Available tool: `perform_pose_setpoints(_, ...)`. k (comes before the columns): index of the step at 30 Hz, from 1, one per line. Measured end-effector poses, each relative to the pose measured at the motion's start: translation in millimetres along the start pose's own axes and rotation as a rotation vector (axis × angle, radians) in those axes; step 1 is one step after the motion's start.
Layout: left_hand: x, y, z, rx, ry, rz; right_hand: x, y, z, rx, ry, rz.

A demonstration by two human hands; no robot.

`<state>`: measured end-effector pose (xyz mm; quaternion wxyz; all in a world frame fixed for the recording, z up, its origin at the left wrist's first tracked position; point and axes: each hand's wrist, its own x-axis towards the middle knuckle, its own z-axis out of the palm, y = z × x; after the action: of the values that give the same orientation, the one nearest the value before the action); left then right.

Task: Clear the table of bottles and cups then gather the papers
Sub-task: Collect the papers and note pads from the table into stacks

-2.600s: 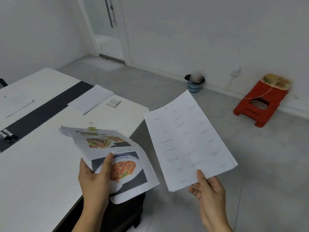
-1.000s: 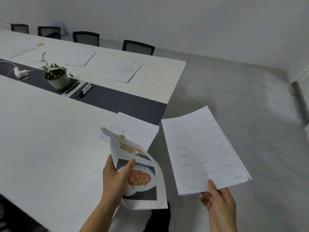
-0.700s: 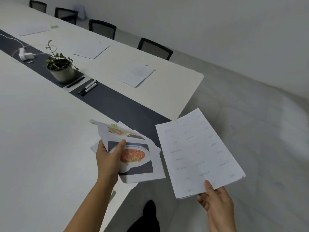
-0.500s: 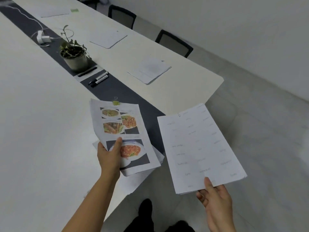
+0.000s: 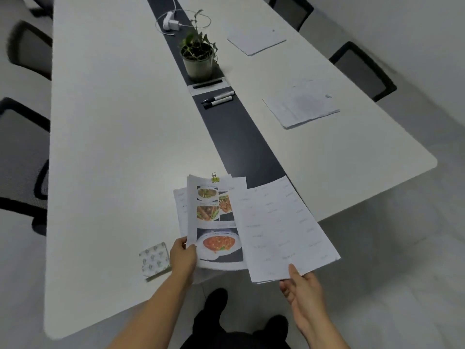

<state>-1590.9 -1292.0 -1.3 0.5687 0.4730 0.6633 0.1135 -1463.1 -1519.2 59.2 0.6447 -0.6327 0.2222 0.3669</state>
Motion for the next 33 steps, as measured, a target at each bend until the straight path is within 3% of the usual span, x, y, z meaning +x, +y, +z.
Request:
perform_pose_setpoints(5, -0.8, -26.7, -11.3, -0.103, 0.007, -0.035, 14.0, -3.4, 14.3, -0.037, -0.046, 0.039)
perform_pose_setpoints(9, 9.3, -42.7, -18.5, 0.028, 0.077, -0.043, 18.6, -0.2, 29.6, -0.054, -0.047, 0.075)
perform_pose_setpoints(13, 13.6, -35.6, -20.3, 0.216, 0.02, 0.015, 19.0, 0.5, 50.5, -0.034, -0.064, 0.066)
perform_pose_setpoints(22, 25.9, -34.0, -38.8, 0.311, -0.015, 0.046, 10.9, 17.6, 132.9, 0.005, -0.285, 0.111)
perform_pose_setpoints(27, 34.1, -26.6, -31.5, 0.384, 0.035, 0.116, 18.3, 27.5, 135.0, -0.011, -0.194, 0.077)
perform_pose_setpoints(33, 42.0, -14.4, -15.0, 0.456, 0.084, 0.109, 35.8, 16.9, 88.3, -0.039, 0.021, 0.054)
